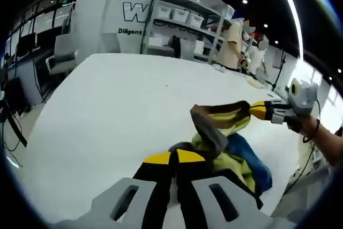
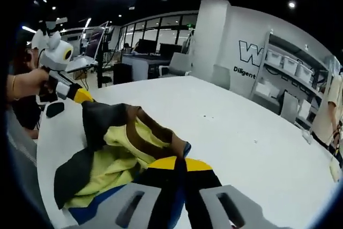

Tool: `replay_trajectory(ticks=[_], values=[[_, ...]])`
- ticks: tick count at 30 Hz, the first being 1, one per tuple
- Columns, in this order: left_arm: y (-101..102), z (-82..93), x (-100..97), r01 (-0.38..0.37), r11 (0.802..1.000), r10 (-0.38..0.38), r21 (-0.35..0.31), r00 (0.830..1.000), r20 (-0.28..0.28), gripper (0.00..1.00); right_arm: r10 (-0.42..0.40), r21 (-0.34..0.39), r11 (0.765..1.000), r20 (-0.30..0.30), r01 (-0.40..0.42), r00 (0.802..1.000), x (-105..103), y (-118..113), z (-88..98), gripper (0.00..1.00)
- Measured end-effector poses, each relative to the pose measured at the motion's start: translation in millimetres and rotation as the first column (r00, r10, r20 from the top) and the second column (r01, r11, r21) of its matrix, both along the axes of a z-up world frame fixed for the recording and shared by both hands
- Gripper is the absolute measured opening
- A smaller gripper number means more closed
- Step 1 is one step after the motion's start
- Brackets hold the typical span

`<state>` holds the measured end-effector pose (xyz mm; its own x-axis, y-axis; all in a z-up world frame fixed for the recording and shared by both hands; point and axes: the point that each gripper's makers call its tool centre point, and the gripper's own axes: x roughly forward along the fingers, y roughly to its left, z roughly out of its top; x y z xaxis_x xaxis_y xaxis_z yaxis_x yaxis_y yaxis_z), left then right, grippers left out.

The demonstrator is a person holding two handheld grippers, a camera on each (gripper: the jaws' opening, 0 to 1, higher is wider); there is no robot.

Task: Fold the garment on the visible template until the final outline fits inside the template.

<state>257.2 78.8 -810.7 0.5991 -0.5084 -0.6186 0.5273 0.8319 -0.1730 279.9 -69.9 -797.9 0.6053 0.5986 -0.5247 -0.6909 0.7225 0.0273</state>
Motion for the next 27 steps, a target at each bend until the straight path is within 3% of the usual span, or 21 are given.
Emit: replay_trajectory(ticks=[7,10,12,15,16,18,19,21,24,27], values=[[-3,-21.7,-0.7,0.015,1.0,-0.015,-0.003,0.998,-0.063,0.0,0.018,-0.053,0.998,0.002,-0.018,1.0,6,-9,-16.9,0.0],[4,-19.8,3.3,-0.012,1.0,0.013,0.004,0.998,-0.054,0.0,0.013,-0.058,0.998,0.01,-0.013,1.0,11,-11,-17.0,0.0],[13,-6.3,6.8,-0.046,0.999,0.046,-0.017,0.999,-0.024,0.0,0.002,-0.062,0.998,0.017,-0.001,1.0,12,-15,-14.3,0.0],[23,11.1,11.2,-0.09,0.995,0.092,-0.04,0.995,0.032,0.0,-0.038,-0.08,0.996,0.076,0.044,0.996,18,-24,0.5,0.0],[32,29.1,18.9,-0.149,0.983,0.155,-0.111,0.987,0.046,0.0,-0.053,-0.087,0.994,0.13,0.065,0.99,25,-24,17.0,0.0],[39,35.1,24.5,-0.166,0.982,0.173,-0.087,0.983,0.067,0.0,-0.067,-0.095,0.992,0.174,0.085,0.982,33,-25,30.6,0.0],[42,42.0,29.8,-0.19,0.974,0.199,-0.119,0.978,0.065,0.0,-0.084,-0.091,0.99,0.2,0.104,0.976,43,-27,42.5,0.0],[51,47.9,41.0,-0.224,0.967,0.233,-0.122,0.97,0.065,0.0,-0.087,-0.094,0.99,0.215,0.109,0.973,50,-27,49.3,0.0],[61,55.3,53.0,-0.249,0.959,0.259,-0.134,0.964,0.062,0.0,-0.088,-0.118,0.986,0.252,0.121,0.964,76,-29,68.9,0.0],[83,60.6,76.9,-0.297,0.946,0.305,-0.132,0.952,0.041,0.0,-0.073,-0.154,0.982,0.248,0.114,0.966,101,-25,74.8,0.0]])
